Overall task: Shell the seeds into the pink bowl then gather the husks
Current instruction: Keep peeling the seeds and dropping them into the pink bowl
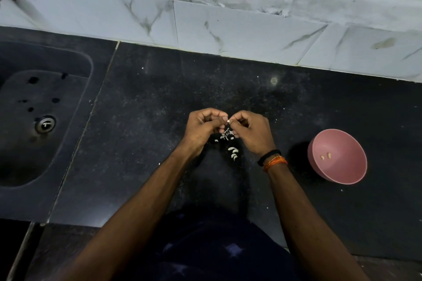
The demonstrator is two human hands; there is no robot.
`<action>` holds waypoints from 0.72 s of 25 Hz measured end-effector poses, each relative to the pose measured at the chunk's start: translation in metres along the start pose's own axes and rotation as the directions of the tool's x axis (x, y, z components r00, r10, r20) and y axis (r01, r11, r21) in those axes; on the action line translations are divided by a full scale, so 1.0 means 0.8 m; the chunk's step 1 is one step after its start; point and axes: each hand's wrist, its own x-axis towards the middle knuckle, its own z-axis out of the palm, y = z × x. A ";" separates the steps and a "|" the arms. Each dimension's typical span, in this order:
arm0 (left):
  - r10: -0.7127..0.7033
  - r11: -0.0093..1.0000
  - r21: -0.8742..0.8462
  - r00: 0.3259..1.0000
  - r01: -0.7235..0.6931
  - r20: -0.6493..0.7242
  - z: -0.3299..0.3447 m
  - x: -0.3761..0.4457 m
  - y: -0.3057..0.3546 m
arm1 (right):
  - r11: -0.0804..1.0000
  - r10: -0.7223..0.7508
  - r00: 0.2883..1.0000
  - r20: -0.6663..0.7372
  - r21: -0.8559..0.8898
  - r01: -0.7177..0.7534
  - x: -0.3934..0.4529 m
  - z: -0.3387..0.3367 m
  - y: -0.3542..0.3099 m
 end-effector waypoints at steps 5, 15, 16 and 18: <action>-0.047 0.997 -0.055 0.999 0.048 0.017 -0.001 -0.002 0.000 | 0.990 0.060 0.998 0.030 0.124 -0.064 -0.001 0.001 -0.001; 0.005 0.999 0.038 0.989 -0.011 0.147 -0.002 -0.006 -0.003 | 0.986 0.090 0.996 0.024 0.138 -0.092 -0.001 -0.001 0.000; 0.004 0.999 0.037 0.990 -0.009 0.143 -0.001 -0.007 -0.003 | 0.987 0.089 0.996 0.024 0.131 -0.091 -0.001 -0.001 0.000; -0.005 0.999 0.036 0.992 0.000 0.127 -0.002 -0.006 -0.004 | 0.990 0.080 0.996 0.029 0.113 -0.083 -0.001 0.000 0.001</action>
